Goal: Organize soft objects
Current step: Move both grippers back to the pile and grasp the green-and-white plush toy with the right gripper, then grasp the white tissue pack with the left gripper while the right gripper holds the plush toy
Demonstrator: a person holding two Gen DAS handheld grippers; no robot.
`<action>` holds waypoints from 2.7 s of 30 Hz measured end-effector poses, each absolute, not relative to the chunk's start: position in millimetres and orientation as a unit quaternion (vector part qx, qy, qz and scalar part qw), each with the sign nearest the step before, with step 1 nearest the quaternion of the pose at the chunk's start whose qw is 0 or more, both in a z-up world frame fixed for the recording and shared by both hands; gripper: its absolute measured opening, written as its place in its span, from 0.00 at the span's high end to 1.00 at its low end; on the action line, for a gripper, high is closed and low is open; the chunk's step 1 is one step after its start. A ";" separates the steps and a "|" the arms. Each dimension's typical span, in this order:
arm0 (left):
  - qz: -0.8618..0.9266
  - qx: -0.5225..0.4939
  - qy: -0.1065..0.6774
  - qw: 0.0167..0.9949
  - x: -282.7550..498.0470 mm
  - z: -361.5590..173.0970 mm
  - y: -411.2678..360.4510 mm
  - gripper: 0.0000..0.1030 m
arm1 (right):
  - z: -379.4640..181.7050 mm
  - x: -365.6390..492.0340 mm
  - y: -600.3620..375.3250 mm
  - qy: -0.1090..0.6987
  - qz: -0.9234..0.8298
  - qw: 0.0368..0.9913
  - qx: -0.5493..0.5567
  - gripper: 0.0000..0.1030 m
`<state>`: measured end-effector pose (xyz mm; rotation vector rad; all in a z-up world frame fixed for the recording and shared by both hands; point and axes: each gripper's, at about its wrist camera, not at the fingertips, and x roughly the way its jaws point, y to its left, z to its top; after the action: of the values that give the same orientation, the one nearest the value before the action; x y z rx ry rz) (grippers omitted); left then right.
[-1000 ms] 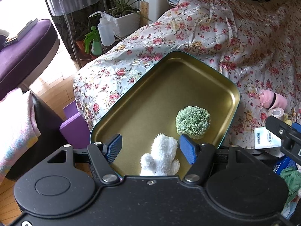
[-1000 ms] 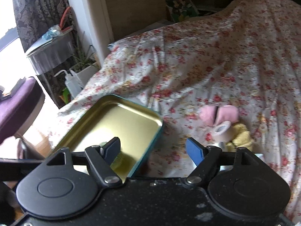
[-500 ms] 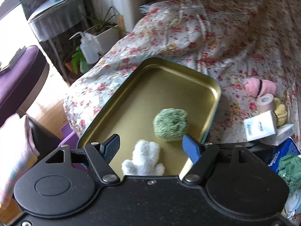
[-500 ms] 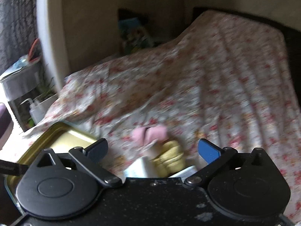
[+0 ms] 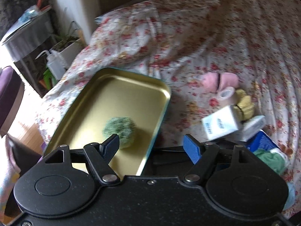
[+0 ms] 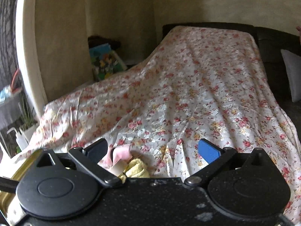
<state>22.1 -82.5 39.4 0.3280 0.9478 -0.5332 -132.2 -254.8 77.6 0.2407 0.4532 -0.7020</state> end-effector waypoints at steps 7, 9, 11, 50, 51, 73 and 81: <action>-0.291 0.181 0.451 0.824 1.0 29.3 -106.9 0.29 | 69.1 -142.5 -272.8 0.262 -0.316 0.896 0.171 0.00; -0.292 0.184 0.454 0.821 0.0 26.6 -112.8 0.29 | 66.5 -145.9 -276.6 0.276 -0.308 0.892 0.183 0.00; -0.292 0.184 0.459 0.819 0.5 24.4 -117.7 0.28 | 63.1 -148.3 -276.5 0.294 -0.293 0.890 0.190 0.00; -0.278 0.154 0.472 0.823 16.3 21.6 -132.6 0.27 | -4.9 -120.1 -246.8 0.476 -0.224 0.837 0.153 0.02; -0.278 0.153 0.472 0.823 16.3 21.6 -132.4 0.27 | -5.4 -119.2 -247.1 0.476 -0.223 0.836 0.153 0.03; -0.286 0.154 0.464 0.824 12.7 24.3 -128.8 0.27 | 33.0 -153.7 -294.1 0.333 -0.328 0.853 0.232 0.32; -0.302 0.143 0.475 0.814 15.7 15.6 -148.7 0.26 | 36.2 -162.2 -307.7 0.315 -0.366 0.839 0.250 0.31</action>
<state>15.7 -148.7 15.7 0.3060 1.0148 -0.6450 -162.2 -307.7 36.2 0.5296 0.6665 -0.7743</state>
